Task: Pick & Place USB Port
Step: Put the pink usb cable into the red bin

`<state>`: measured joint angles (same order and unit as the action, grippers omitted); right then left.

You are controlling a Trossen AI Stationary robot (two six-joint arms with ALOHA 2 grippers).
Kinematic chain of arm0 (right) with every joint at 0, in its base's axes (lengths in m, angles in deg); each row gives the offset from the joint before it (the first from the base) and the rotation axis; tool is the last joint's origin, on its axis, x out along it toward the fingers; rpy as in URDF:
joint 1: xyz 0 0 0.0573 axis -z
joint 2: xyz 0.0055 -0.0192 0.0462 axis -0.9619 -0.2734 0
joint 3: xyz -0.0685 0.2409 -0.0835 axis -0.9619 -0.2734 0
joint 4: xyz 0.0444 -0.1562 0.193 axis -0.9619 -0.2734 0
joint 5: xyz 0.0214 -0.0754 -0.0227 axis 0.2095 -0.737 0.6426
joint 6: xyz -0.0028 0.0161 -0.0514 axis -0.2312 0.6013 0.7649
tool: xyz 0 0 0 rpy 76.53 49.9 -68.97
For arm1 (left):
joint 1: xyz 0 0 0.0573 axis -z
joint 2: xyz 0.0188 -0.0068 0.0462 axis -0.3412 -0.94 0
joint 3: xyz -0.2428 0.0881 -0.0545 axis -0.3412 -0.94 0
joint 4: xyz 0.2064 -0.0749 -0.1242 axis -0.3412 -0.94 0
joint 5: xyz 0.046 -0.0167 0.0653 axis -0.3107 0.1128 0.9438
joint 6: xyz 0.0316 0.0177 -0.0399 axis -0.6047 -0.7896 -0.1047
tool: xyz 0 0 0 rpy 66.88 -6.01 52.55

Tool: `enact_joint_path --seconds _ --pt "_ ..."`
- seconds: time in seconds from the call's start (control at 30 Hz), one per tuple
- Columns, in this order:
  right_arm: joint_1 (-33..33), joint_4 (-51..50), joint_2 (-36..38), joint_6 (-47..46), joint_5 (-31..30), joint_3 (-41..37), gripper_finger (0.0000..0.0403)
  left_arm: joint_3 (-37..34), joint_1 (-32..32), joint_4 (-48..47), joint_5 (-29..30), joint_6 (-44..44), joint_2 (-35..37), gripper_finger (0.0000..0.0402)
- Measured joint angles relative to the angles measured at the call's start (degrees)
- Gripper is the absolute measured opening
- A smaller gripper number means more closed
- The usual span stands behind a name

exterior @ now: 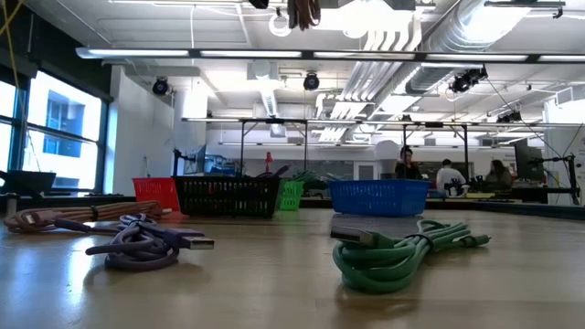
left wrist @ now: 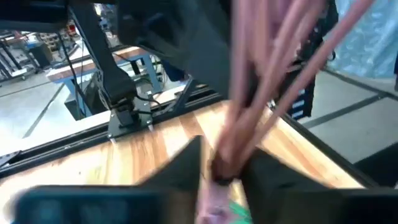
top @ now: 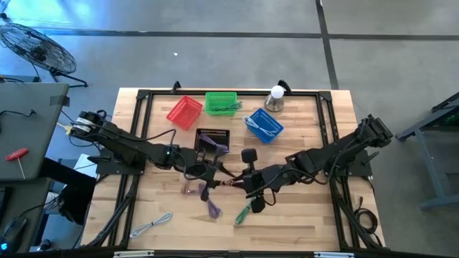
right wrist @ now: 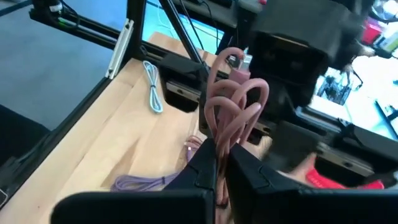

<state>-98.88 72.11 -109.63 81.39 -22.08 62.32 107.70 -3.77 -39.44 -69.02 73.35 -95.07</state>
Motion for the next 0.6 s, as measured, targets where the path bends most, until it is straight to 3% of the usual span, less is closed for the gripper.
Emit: enact_joint_path --seconds 0.07,0.37,0.43,0.6 --pt "0.07 -0.26 0.00 -1.65 -0.24 0.00 0.0018 0.00 0.02 -0.67 0.00 -1.43 0.00 0.0026" --pt "-0.83 1.15 0.00 -4.72 -4.93 0.00 0.0132 0.00 0.02 -1.84 5.63 -1.79 0.07 0.0014" --pt "-1.62 2.28 0.00 -3.58 -6.93 0.03 0.0158 0.00 0.55 -4.60 10.61 -1.15 1.01 0.0014" --pt "-3.62 2.84 -0.13 -1.01 -8.89 1.19 0.0209 1.51 1.91 -18.86 31.09 0.65 6.29 0.0013"
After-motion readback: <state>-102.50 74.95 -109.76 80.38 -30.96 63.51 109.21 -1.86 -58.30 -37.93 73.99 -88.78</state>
